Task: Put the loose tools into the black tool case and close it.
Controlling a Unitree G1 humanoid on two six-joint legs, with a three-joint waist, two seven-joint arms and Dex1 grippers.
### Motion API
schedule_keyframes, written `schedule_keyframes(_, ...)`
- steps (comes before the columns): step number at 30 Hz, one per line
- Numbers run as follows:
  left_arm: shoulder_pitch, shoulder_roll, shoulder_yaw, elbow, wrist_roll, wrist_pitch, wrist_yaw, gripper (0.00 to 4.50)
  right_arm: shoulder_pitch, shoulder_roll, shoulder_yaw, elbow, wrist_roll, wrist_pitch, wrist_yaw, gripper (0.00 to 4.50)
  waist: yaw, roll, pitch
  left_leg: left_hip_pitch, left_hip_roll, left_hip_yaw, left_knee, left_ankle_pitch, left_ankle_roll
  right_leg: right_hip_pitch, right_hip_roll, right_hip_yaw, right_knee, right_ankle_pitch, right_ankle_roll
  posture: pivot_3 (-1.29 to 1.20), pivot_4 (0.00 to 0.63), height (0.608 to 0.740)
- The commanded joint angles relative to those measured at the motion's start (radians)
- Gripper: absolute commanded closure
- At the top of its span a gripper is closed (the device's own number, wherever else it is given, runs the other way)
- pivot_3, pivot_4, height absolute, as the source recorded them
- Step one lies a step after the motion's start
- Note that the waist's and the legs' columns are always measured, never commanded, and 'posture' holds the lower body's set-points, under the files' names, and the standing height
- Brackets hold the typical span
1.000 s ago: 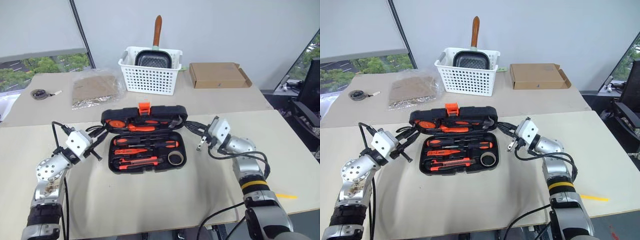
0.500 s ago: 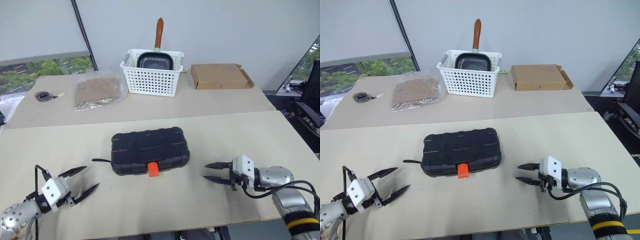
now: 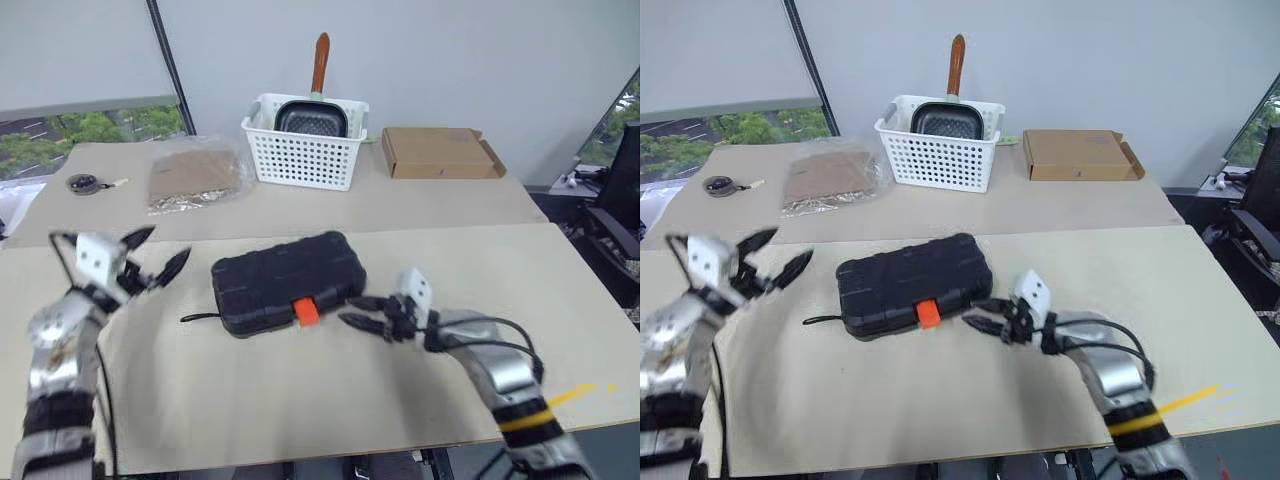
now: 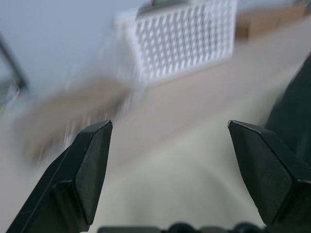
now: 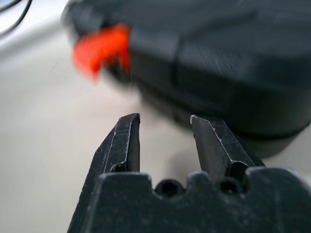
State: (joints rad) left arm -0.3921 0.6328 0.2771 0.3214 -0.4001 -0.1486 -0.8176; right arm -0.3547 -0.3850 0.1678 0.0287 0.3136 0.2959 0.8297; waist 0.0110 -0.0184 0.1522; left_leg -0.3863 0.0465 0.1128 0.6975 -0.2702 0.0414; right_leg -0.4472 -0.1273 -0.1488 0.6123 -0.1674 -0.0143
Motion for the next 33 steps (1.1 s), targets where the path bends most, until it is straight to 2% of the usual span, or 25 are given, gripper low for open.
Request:
schedule_keyframes(1, -0.080, -0.043, -0.050, -0.072, -0.016, 0.055, 0.004, 0.44, -0.091, 0.060, -0.059, 0.096, -0.057, -0.069, -0.135, 2.49, -0.004, 0.000, 0.000, 0.000, 0.000, 0.001, -0.002, 0.001, -0.002, 0.000, 0.000, 0.000, -0.001, 0.000, 0.000, 0.00, 0.150, 0.700)
schedule_keyframes(2, -0.104, -0.065, -0.069, -0.089, -0.021, 0.078, 0.003, 0.44, -0.114, 0.080, -0.064, 0.126, -0.071, -0.083, -0.166, 2.49, -0.007, 0.000, 0.000, 0.000, 0.000, 0.001, -0.003, 0.003, -0.006, 0.000, 0.000, 0.000, -0.001, 0.000, 0.000, 0.00, 0.150, 0.700)
schedule_keyframes(8, -0.152, -0.164, -0.201, -0.169, -0.004, 0.172, -0.035, 0.44, -0.170, 0.124, -0.092, 0.201, -0.111, -0.149, -0.241, 2.49, -0.020, 0.000, 0.000, -0.003, 0.000, 0.003, -0.003, 0.003, -0.008, -0.001, 0.004, 0.000, -0.001, 0.004, -0.007, 0.00, 0.150, 0.700)
schedule_keyframes(10, -0.151, -0.179, -0.238, -0.181, 0.012, 0.199, -0.043, 0.44, -0.158, 0.108, -0.095, 0.166, -0.106, -0.138, -0.226, 2.49, -0.023, 0.000, 0.000, -0.003, -0.001, 0.003, -0.003, 0.003, -0.007, -0.001, 0.004, 0.000, -0.001, 0.000, -0.001, 0.00, 0.150, 0.700)
schedule_keyframes(14, -0.130, -0.178, -0.325, -0.182, 0.085, 0.241, -0.053, 0.44, -0.098, 0.037, -0.079, -0.024, -0.034, 0.002, -0.136, 2.49, -0.023, 0.000, 0.000, -0.003, 0.000, 0.002, -0.003, 0.002, -0.007, -0.001, 0.004, 0.001, -0.001, 0.000, 0.000, 0.00, 0.150, 0.700)
schedule_keyframes(17, -0.117, -0.176, -0.373, -0.146, 0.161, 0.277, -0.018, 0.37, -0.052, -0.008, -0.056, -0.200, 0.023, 0.159, -0.114, 1.75, -0.022, 0.000, 0.000, -0.002, 0.000, 0.001, -0.003, -0.001, -0.002, -0.001, 0.003, 0.001, -0.002, -0.001, 0.000, 0.00, 0.150, 0.700)
schedule_keyframes(20, -0.096, -0.159, -0.434, -0.140, 0.232, 0.275, -0.034, 0.37, -0.034, -0.031, -0.024, -0.317, 0.038, 0.280, -0.125, 0.76, -0.022, 0.001, -0.001, -0.001, 0.001, 0.000, -0.003, -0.002, 0.001, -0.001, 0.004, 0.001, -0.002, -0.001, 0.000, 0.00, 0.150, 0.700)
schedule_keyframes(25, -0.104, -0.193, -0.433, -0.115, 0.266, 0.333, 0.043, 0.37, -0.047, -0.014, 0.016, -0.379, 0.039, 0.397, -0.172, 0.76, -0.017, 0.004, -0.003, 0.007, 0.002, -0.001, -0.002, -0.003, -0.001, 0.006, 0.003, 0.001, -0.001, -0.002, 0.000, 0.00, 0.150, 0.700)
schedule_keyframes(28, -0.104, -0.211, -0.419, -0.105, 0.270, 0.350, 0.076, 0.37, -0.065, 0.023, 0.021, -0.368, 0.037, 0.433, -0.210, 1.43, -0.011, 0.005, -0.003, 0.009, 0.002, -0.001, -0.002, -0.004, -0.003, 0.007, 0.003, 0.001, -0.001, -0.002, 0.000, 0.00, 0.150, 0.700)
schedule_keyframes(33, -0.094, -0.239, -0.386, -0.105, 0.247, 0.392, 0.117, 0.37, -0.091, 0.074, 0.052, -0.312, -0.001, 0.451, -0.261, 3.18, -0.007, 0.007, -0.004, 0.009, 0.002, -0.001, -0.002, -0.001, 0.000, 0.007, 0.003, 0.001, -0.001, -0.002, 0.000, 0.00, 0.150, 0.700)
